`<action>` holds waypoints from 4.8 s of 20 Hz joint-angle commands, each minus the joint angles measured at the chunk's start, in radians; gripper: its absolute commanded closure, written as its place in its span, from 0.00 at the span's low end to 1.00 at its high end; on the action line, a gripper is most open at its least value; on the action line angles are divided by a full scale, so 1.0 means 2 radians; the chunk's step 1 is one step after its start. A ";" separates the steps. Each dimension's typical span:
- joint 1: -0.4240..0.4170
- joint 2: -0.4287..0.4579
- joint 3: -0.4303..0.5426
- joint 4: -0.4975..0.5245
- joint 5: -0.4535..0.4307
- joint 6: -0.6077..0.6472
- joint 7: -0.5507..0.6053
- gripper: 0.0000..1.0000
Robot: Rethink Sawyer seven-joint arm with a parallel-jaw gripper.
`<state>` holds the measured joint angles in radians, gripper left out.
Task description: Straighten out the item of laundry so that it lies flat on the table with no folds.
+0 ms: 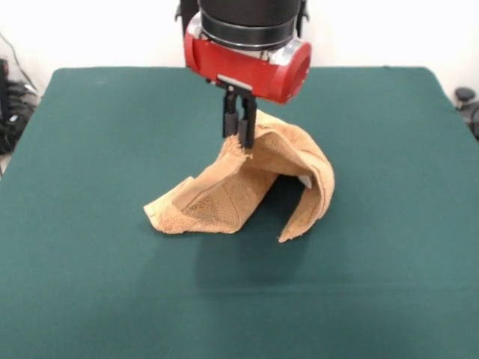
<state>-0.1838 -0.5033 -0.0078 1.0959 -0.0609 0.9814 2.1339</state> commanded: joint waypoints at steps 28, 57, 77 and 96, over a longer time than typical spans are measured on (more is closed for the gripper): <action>0.100 -0.018 -0.031 0.069 0.075 0.045 0.159 1.00; 0.039 -0.071 -0.009 0.072 0.086 0.148 0.051 1.00; 0.050 -0.046 -0.010 0.012 0.066 0.202 0.063 1.00; 0.077 0.026 -0.018 -0.155 0.084 0.338 0.159 1.00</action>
<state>-0.0653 -0.5495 -0.0787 0.8842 0.0837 1.5230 2.1451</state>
